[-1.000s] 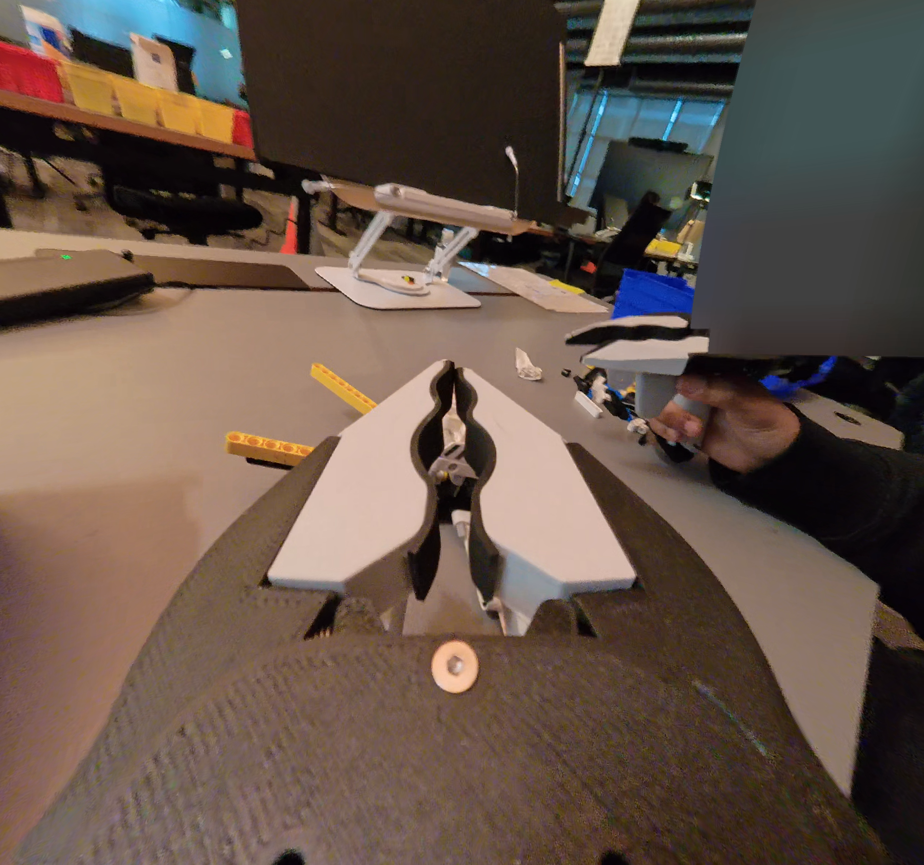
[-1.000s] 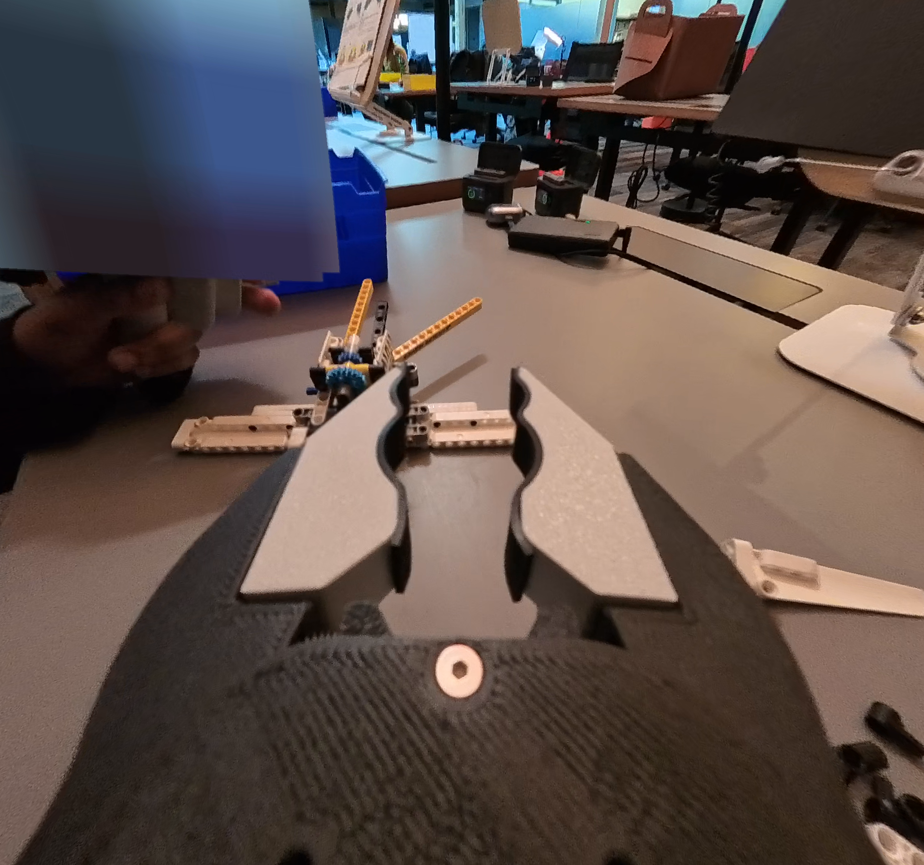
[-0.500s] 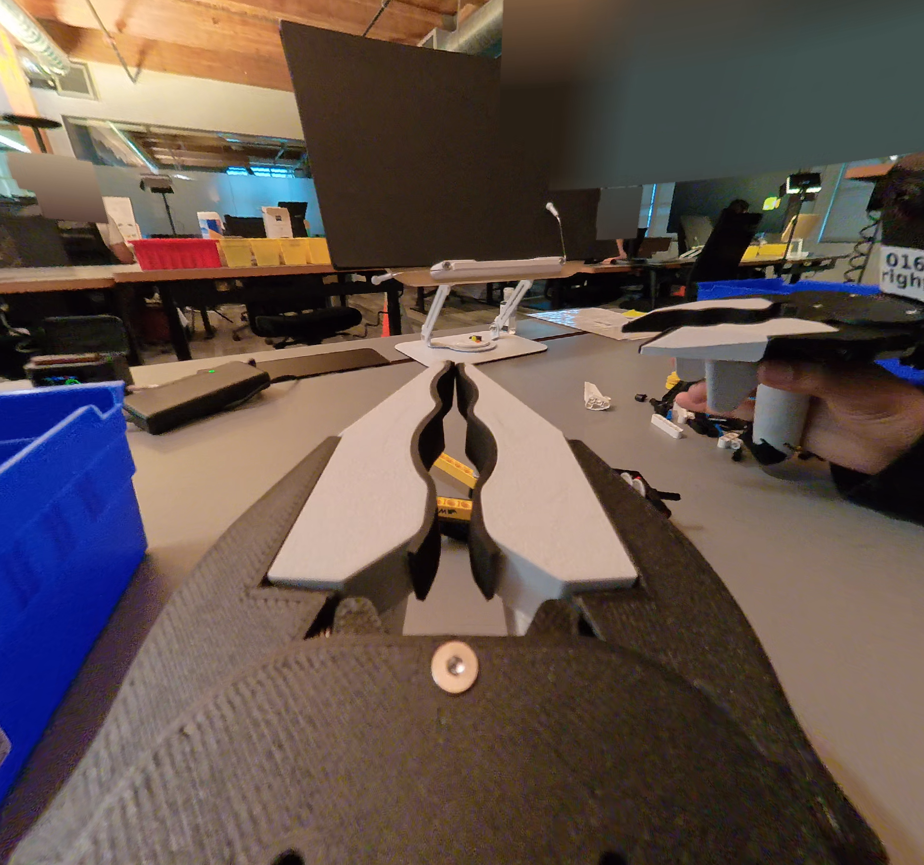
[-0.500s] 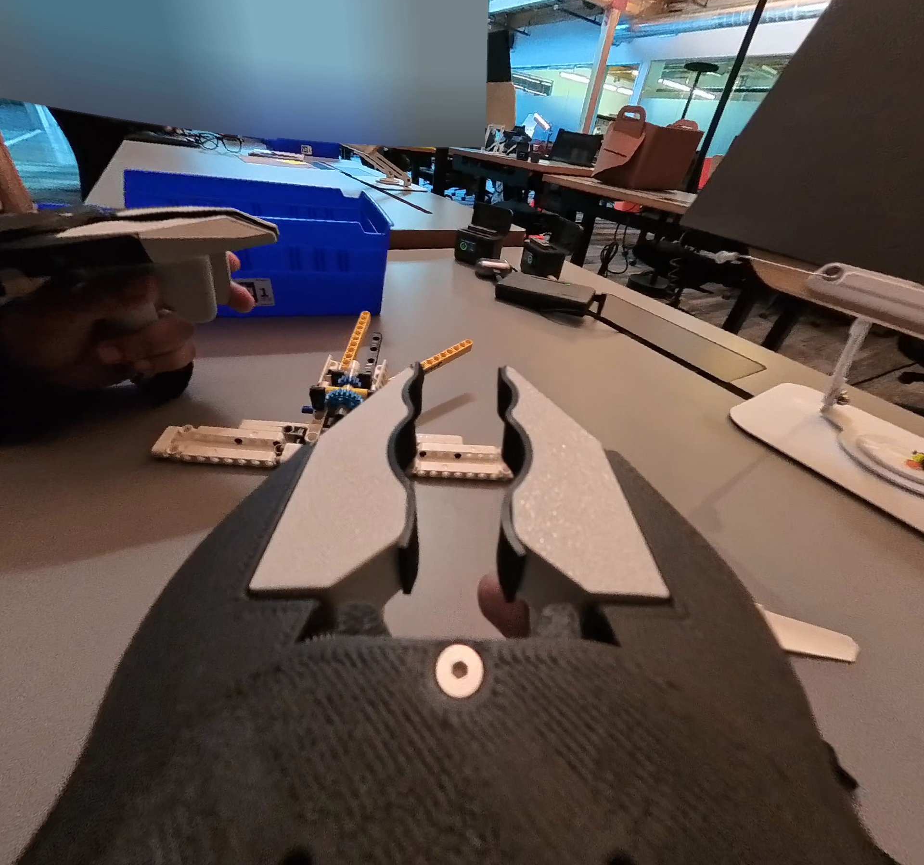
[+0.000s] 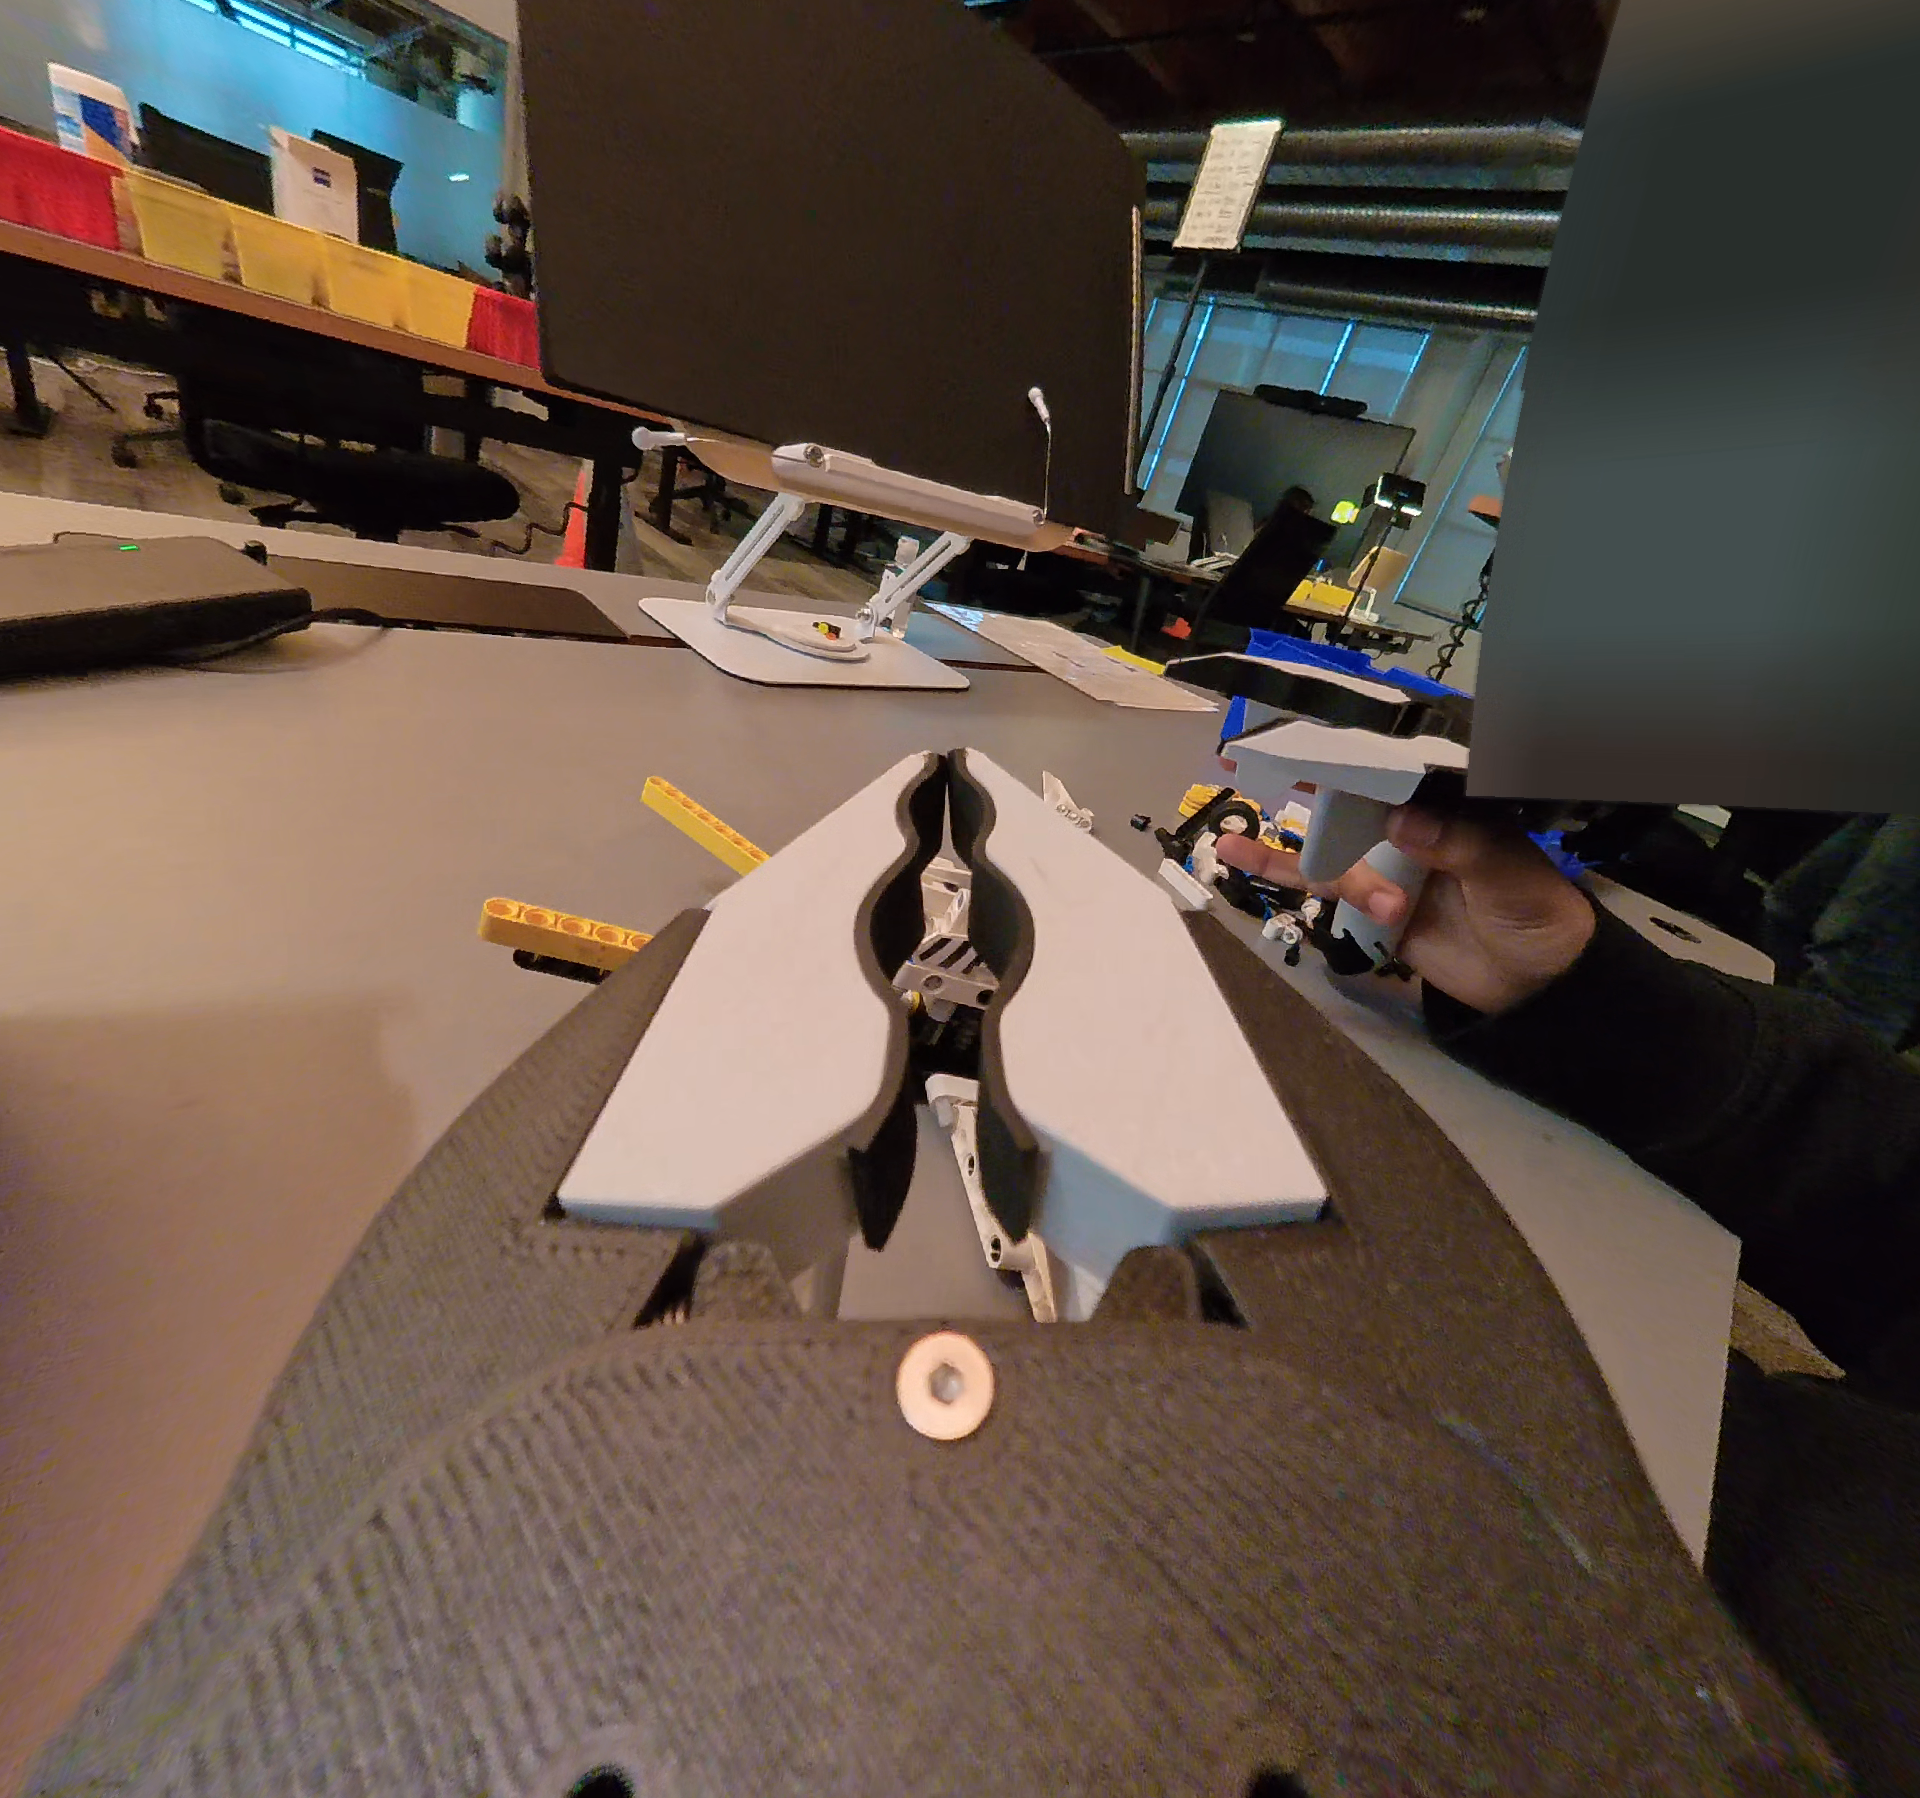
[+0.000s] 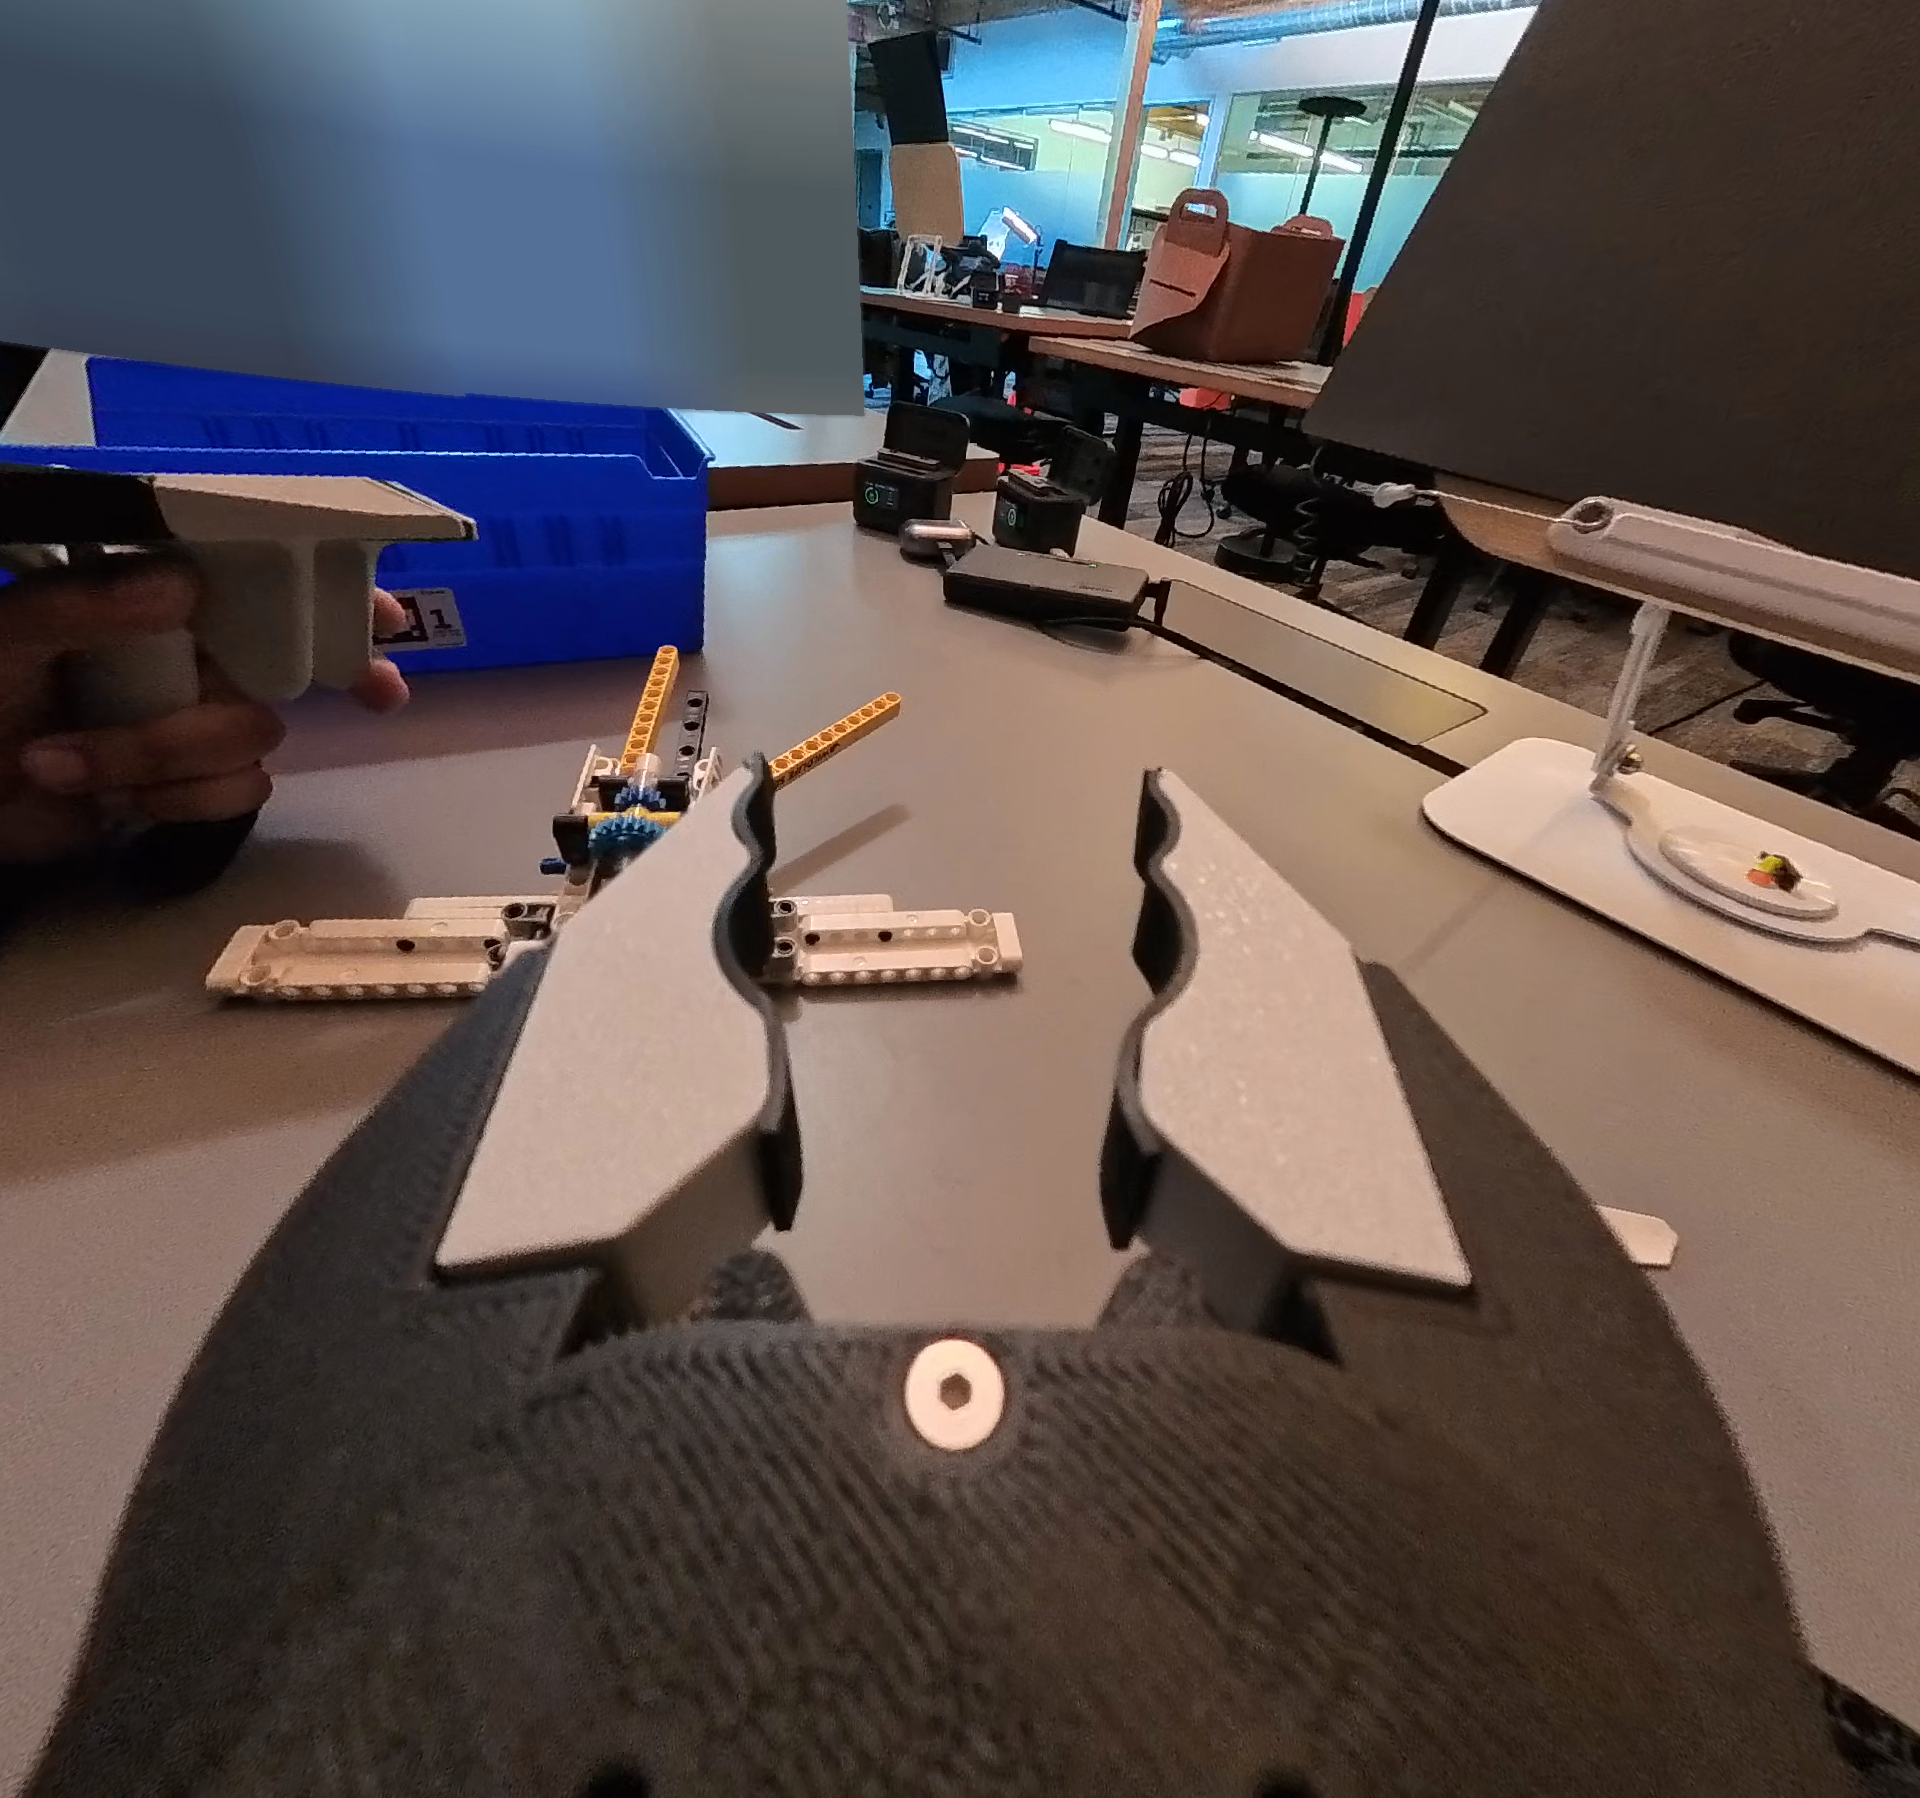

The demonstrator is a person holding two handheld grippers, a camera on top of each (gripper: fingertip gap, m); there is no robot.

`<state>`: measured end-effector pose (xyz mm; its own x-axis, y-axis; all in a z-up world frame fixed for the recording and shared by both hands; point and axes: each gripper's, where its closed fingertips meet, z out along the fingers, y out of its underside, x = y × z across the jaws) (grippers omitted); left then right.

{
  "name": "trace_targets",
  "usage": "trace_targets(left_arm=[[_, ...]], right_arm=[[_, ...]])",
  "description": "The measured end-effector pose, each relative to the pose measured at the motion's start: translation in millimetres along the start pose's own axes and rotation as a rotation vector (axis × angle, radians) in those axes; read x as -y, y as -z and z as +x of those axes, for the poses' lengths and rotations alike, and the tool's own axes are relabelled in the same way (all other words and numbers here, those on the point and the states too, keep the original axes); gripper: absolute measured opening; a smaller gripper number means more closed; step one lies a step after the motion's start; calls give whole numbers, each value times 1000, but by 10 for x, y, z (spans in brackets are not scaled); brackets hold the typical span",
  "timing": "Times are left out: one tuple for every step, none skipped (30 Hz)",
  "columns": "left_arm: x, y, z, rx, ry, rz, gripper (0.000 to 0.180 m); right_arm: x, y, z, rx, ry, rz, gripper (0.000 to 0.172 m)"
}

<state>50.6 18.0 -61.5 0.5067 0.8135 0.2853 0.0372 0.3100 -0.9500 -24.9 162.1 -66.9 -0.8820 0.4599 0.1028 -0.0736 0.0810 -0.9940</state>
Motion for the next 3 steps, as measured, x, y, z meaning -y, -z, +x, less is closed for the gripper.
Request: trace_targets(left_arm=[[3,3,-7,0,6,2,0],[4,4,-11,0,10,4,0],[5,4,-12,-2,11,4,0]], right_arm=[[-5,-2,-3,0,3,-3,69],[-10,-5,-4,-1,7,-5,69],[-15,-8,-4,-3,12,-8,69]])
